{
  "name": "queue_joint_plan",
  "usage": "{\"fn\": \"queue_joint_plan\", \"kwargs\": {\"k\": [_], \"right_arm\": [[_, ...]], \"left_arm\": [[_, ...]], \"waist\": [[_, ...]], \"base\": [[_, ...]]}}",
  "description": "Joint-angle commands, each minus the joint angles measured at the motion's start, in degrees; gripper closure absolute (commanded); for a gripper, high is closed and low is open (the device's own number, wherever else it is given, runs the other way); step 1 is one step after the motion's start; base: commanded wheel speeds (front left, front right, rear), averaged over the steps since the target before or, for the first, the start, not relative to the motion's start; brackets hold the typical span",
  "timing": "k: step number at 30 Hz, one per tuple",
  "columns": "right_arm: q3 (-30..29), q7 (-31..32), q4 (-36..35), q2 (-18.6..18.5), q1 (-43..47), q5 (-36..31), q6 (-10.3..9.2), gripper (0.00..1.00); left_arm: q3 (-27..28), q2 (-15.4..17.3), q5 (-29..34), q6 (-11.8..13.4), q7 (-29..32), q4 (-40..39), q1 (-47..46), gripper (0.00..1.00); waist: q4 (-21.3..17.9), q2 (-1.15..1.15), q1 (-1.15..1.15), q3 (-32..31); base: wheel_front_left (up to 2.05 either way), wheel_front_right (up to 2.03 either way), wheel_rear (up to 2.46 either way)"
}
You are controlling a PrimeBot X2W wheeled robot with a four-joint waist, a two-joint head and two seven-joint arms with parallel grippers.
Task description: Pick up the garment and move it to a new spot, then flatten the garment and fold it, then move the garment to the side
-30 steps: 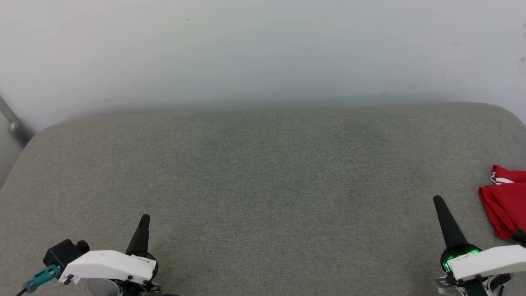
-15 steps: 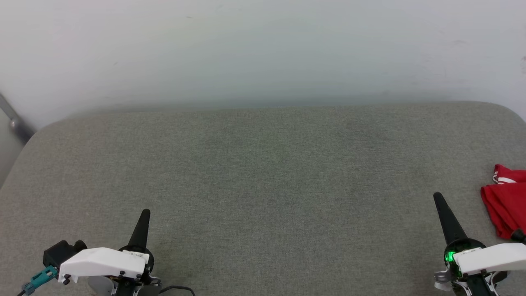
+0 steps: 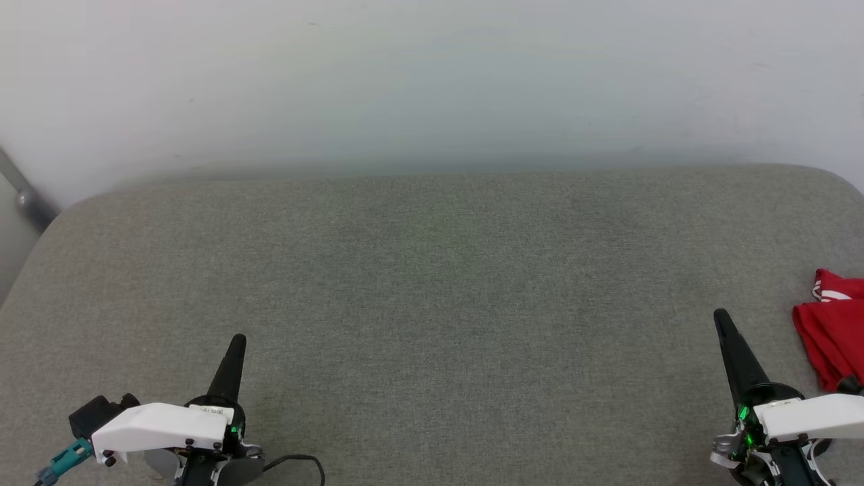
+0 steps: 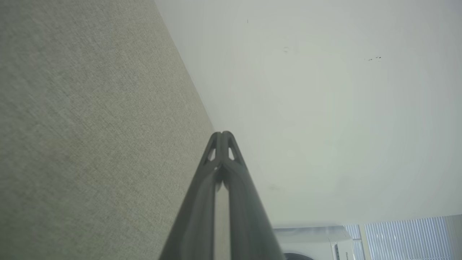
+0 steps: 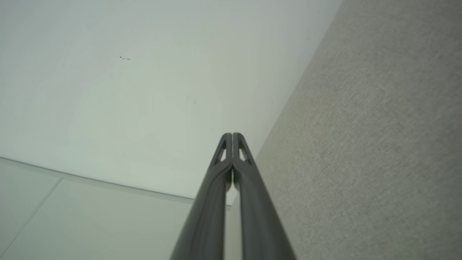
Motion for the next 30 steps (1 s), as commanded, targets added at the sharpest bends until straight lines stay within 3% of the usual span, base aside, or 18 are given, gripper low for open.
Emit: {"fn": "queue_joint_plan", "kwargs": {"k": [1, 30], "right_arm": [[-0.2, 0.0, 0.1, 0.1, -1.1, 1.3, -0.01, 1.0], [-0.8, 0.6, 3.6, 0.8, -3.2, 13.6, -0.02, 1.0]], "left_arm": [[0.7, -0.4, -1.0, -0.6, 0.3, 0.1, -0.9, 1.0], [5.6, -4.3, -9.9, -4.9, 3.6, 2.4, -2.6, 1.0]], "waist": [[0.0, 0.0, 0.0, 0.0], [0.5, 0.0, 0.0, 0.8]], "base": [[0.0, 0.0, 0.0], [0.0, 0.0, 0.0]]}}
